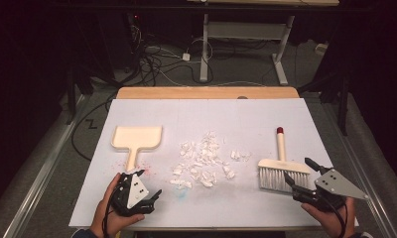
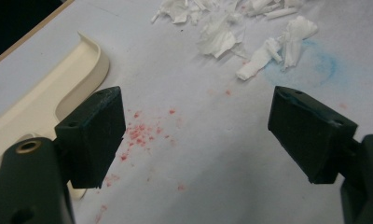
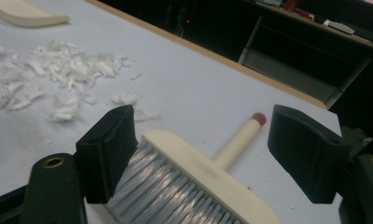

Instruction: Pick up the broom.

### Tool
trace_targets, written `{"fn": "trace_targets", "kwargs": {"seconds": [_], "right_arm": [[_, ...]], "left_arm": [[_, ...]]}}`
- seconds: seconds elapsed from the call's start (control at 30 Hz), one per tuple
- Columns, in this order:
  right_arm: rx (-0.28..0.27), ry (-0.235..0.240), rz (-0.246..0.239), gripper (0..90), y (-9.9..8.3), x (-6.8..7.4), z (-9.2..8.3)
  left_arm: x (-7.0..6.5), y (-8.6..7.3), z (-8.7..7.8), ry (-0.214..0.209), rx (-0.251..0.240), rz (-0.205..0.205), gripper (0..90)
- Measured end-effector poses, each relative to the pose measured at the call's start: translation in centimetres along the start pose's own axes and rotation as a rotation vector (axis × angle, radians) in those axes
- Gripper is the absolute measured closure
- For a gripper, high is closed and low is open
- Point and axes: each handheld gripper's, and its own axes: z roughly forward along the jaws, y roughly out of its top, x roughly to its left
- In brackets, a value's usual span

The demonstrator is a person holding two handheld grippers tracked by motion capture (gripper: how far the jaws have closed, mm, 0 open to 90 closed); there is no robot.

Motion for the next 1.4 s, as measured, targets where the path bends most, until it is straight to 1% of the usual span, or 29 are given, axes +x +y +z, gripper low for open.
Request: {"fn": "trace_targets", "kwargs": {"seconds": [0.07, 0.1, 0.13, 0.23, 0.33, 0.37, 0.43, 0.53, 0.6, 0.63, 0.7, 0.73, 0.8, 0.83, 0.87, 0.9, 0.93, 0.97, 1.0, 1.03, 1.07, 1.1, 1.2, 1.23, 1.27, 1.3, 1.4], "right_arm": [[0.018, -0.008, -0.015, 24.1, -0.2, 0.1, 0.3], [0.032, -0.007, -0.004, 23.4, -0.3, 0.1, 0.4], [0.041, -0.002, -0.004, 23.2, -0.5, 0.1, 0.5], [0.042, -0.022, -0.009, 22.8, -0.5, 0.1, 0.4], [0.041, -0.033, -0.010, 22.2, -0.4, 0.0, 0.5], [0.050, -0.032, -0.010, 22.1, -0.4, 0.0, 0.7], [0.069, -0.035, -0.003, 21.8, -0.5, -0.2, 1.0], [0.101, -0.063, -0.001, 21.7, -0.3, -0.7, 1.8], [0.118, -0.079, 0.010, 21.3, 0.0, -1.3, 2.4], [0.132, -0.083, 0.008, 21.0, 0.3, -1.6, 2.8], [0.147, -0.081, 0.040, 23.3, 0.7, -2.3, 3.5], [0.167, -0.070, 0.056, 23.7, 0.9, -2.6, 4.0], [0.200, -0.070, 0.080, 24.1, 1.2, -3.2, 5.1], [0.228, -0.059, 0.102, 24.9, 1.3, -3.5, 5.7], [0.272, -0.063, 0.128, 25.3, 1.4, -3.7, 6.4], [0.291, -0.064, 0.152, 26.6, 1.5, -4.1, 7.1], [0.314, -0.041, 0.175, 28.1, 1.5, -4.5, 7.8], [0.370, -0.032, 0.184, 29.4, 1.6, -4.8, 8.6], [0.403, -0.048, 0.203, 29.3, 1.6, -5.2, 9.4], [0.418, -0.037, 0.240, 31.0, 1.6, -5.7, 10.1], [0.446, -0.030, 0.263, 33.2, 1.5, -6.1, 10.8], [0.478, -0.039, 0.275, 33.2, 1.2, -6.3, 11.7], [0.568, -0.037, 0.317, 35.5, 0.0, -6.5, 14.0], [0.593, -0.021, 0.327, 36.5, -0.3, -6.5, 14.6], [0.613, -0.007, 0.323, 37.9, -0.5, -6.3, 15.1], [0.625, -0.007, 0.322, 37.4, -0.6, -6.2, 15.5], [0.616, -0.008, 0.312, 48.3, -0.3, -6.0, 16.2]], "left_arm": [[-0.1, 0.1, 0.0, -0.002, -0.001, 0.006, 18.0], [-0.2, 0.2, 0.0, -0.005, -0.001, 0.015, 18.0], [-0.3, 0.3, 0.0, -0.005, -0.003, 0.021, 18.0], [-0.4, 0.3, 0.1, -0.008, -0.004, 0.032, 18.0], [-0.4, 0.1, 0.2, -0.010, 0.003, 0.032, 18.0], [-0.3, 0.1, 0.2, -0.015, 0.000, 0.026, 18.0], [-0.3, 0.2, 0.2, -0.012, -0.002, 0.028, 18.0], [-0.4, 0.1, 0.3, -0.016, 0.005, 0.032, 18.0], [-0.5, 0.1, 0.3, -0.017, 0.010, 0.033, 18.0], [-0.5, -0.1, 0.3, -0.018, 0.021, 0.031, 18.0], [-0.6, -0.2, 0.3, -0.016, 0.026, 0.031, 18.0], [-0.6, -0.2, 0.3, -0.016, 0.026, 0.031, 18.0], [-0.6, -0.2, 0.2, -0.012, 0.025, 0.027, 18.0], [-0.6, -0.1, 0.3, -0.014, 0.026, 0.025, 18.0], [-0.6, -0.1, 0.3, -0.015, 0.027, 0.026, 18.0], [-0.7, -0.1, 0.4, -0.014, 0.028, 0.027, 18.0], [-0.7, 0.0, 0.4, -0.016, 0.029, 0.031, 18.0], [-0.8, 0.0, 0.4, -0.018, 0.031, 0.034, 18.0], [-0.8, 0.0, 0.4, -0.019, 0.034, 0.036, 18.0], [-0.8, 0.0, 0.4, -0.019, 0.034, 0.036, 18.0], [-0.9, 0.0, 0.4, -0.018, 0.037, 0.042, 18.0], [-0.9, 0.0, 0.4, -0.020, 0.036, 0.042, 18.0], [-0.8, -0.1, 0.4, -0.022, 0.036, 0.041, 18.0], [-0.8, -0.1, 0.4, -0.023, 0.037, 0.040, 18.0], [-0.8, -0.1, 0.5, -0.023, 0.039, 0.042, 18.0], [-0.8, -0.1, 0.5, -0.023, 0.039, 0.042, 18.0], [-0.9, -0.1, 0.5, -0.026, 0.048, 0.050, 18.0]]}}
